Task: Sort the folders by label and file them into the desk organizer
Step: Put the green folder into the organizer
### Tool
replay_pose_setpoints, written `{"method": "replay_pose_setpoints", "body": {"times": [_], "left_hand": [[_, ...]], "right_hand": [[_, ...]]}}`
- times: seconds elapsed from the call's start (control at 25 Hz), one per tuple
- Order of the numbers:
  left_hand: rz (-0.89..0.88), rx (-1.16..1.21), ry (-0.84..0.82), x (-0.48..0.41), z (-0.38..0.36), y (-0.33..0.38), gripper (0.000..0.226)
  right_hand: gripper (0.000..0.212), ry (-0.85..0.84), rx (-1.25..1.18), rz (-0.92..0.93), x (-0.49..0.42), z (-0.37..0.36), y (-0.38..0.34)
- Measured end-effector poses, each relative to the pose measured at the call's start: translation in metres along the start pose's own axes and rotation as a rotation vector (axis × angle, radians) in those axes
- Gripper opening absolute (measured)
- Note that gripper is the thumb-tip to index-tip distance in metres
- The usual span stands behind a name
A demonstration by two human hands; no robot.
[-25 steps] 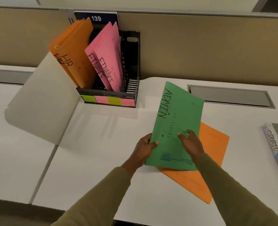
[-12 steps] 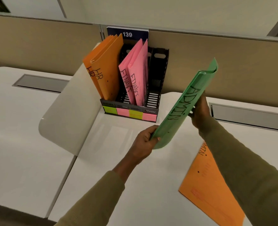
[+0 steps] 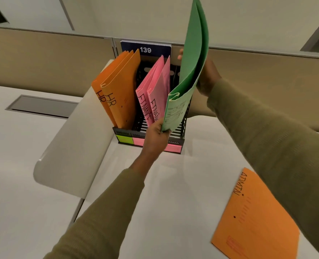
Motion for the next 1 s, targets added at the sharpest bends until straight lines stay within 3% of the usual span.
{"method": "replay_pose_setpoints", "body": {"times": [0.24, 0.44, 0.56, 0.68, 0.76, 0.88, 1.0], "left_hand": [[0.079, -0.169, 0.033, -0.048, -0.014, -0.025, 0.037], [0.213, -0.341, 0.033, -0.071, -0.017, -0.062, 0.031], [0.222, -0.410, 0.012, -0.080, -0.018, -0.075, 0.034], [0.202, -0.406, 0.035, -0.084, -0.017, -0.078, 0.036], [0.173, -0.353, 0.073, -0.083, -0.016, -0.076, 0.038], [0.140, -0.317, 0.119, -0.074, -0.014, -0.071, 0.043], [0.122, -0.269, 0.235, -0.052, -0.010, -0.078, 0.045]], "right_hand": [[0.053, -0.047, 0.106, -0.138, -0.038, 0.017, 0.013], [0.085, -0.004, 0.135, -0.221, -0.051, 0.045, 0.033], [0.078, 0.053, 0.190, -0.174, -0.052, 0.058, 0.040], [0.084, 0.111, 0.414, -0.147, -0.047, 0.064, 0.053], [0.072, 0.127, 0.506, -0.119, -0.041, 0.059, 0.060], [0.062, 0.196, 0.457, -0.097, -0.028, 0.056, 0.065], [0.075, 0.258, 0.424, -0.136, 0.003, 0.064, 0.078]]}}
Point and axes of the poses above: each hand's wrist, its own x-axis away from the middle knuckle, its own z-axis out of the back of the hand, y = z × x, the point moved 6 cm from there along -x, towards the middle knuckle, and after that the axes turned 13 degrees about -y, right-handed, at the moved point
